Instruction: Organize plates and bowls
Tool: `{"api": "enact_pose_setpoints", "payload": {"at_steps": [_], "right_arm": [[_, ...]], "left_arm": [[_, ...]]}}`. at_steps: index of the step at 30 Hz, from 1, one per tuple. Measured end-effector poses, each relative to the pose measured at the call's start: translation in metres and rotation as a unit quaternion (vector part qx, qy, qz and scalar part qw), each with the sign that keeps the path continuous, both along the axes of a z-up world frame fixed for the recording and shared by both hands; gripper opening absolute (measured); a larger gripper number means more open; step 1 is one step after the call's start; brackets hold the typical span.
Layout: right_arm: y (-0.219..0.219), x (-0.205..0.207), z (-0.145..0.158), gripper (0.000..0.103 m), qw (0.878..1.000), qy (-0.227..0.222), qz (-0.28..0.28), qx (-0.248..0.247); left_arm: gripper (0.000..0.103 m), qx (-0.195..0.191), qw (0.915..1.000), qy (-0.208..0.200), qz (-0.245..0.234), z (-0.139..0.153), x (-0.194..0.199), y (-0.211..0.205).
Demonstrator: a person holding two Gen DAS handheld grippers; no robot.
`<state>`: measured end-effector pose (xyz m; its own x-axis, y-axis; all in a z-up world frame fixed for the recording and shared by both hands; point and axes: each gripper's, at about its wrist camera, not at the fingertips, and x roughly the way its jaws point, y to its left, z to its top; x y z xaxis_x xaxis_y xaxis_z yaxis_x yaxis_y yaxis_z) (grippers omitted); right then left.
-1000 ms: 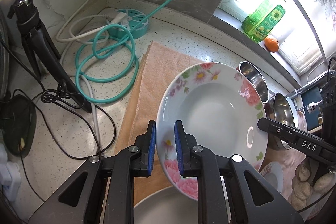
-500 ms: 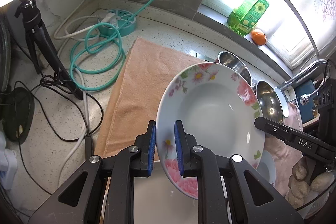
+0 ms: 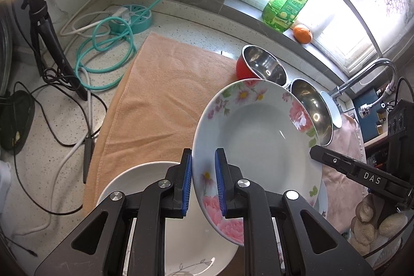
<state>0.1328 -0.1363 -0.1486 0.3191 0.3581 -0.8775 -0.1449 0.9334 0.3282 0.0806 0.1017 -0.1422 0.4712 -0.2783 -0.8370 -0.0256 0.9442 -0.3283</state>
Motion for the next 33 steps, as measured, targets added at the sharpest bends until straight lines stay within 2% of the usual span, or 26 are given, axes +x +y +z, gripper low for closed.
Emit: {"api": "enact_pose_setpoints", "payload": {"at_steps": [15,33], "right_arm": [[-0.048,-0.034,-0.001,0.014,1.000,0.011,-0.014,-0.006],[-0.112,-0.067,-0.015,0.014,0.998,0.034,-0.057,-0.009]], "left_arm": [[0.015,-0.008,0.9997,0.008,-0.021,-0.002,-0.024,-0.045],[0.015,-0.011,0.9971,0.029,-0.070,-0.016,-0.035,-0.100]]}}
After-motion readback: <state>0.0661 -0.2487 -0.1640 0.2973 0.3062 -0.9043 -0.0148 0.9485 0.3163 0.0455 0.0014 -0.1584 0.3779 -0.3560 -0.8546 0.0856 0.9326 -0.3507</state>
